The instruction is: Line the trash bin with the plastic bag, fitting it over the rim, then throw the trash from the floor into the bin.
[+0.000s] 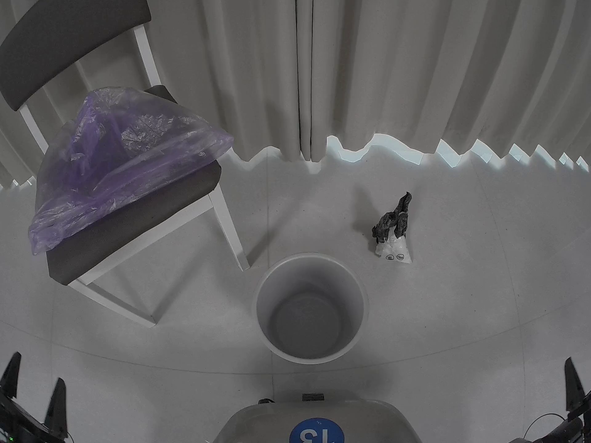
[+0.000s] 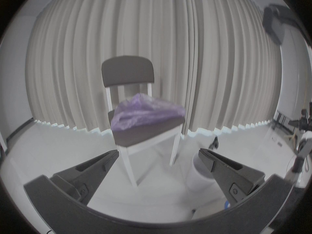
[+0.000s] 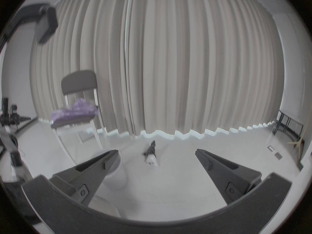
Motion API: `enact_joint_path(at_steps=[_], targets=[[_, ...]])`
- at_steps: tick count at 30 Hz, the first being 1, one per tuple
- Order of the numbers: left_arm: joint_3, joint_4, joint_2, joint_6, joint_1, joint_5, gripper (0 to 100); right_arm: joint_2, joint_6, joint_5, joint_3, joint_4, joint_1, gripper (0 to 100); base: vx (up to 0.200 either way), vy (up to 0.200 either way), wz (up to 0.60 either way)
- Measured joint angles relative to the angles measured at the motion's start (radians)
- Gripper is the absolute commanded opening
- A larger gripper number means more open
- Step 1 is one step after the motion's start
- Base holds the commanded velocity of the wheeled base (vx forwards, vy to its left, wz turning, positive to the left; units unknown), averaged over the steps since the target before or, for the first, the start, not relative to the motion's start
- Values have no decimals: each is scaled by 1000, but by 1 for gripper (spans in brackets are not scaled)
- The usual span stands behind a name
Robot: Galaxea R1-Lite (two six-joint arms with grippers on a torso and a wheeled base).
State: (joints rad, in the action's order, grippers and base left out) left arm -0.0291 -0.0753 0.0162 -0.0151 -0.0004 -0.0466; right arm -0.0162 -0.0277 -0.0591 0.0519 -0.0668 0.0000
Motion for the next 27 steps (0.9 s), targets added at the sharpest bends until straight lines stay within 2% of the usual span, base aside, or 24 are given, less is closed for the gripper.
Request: enact_joint_path(at_steps=[4,9,17,21,23,27], targets=[[-84,-27,0,-37,-1,-10,100,-10,67,-13,107,15,5,100,0,0,0],[-190,29,17,41,-5,-15,100,-81,45,-43,228,40,20,100,0,0,0],[-378,74,144,117,-5,22,100,-381,28,-60,438,-67,33,100,0,0,0],[-476,92,262,187,1,62,100,-559,34,-61,531,-147,46,100,0,0,0],[-510,100,327,230,5,90,100,-629,66,-61,561,-171,62,100,0,0,0],[-557,105,459,337,20,148,100,-731,203,-62,600,-205,109,100,0,0,0]])
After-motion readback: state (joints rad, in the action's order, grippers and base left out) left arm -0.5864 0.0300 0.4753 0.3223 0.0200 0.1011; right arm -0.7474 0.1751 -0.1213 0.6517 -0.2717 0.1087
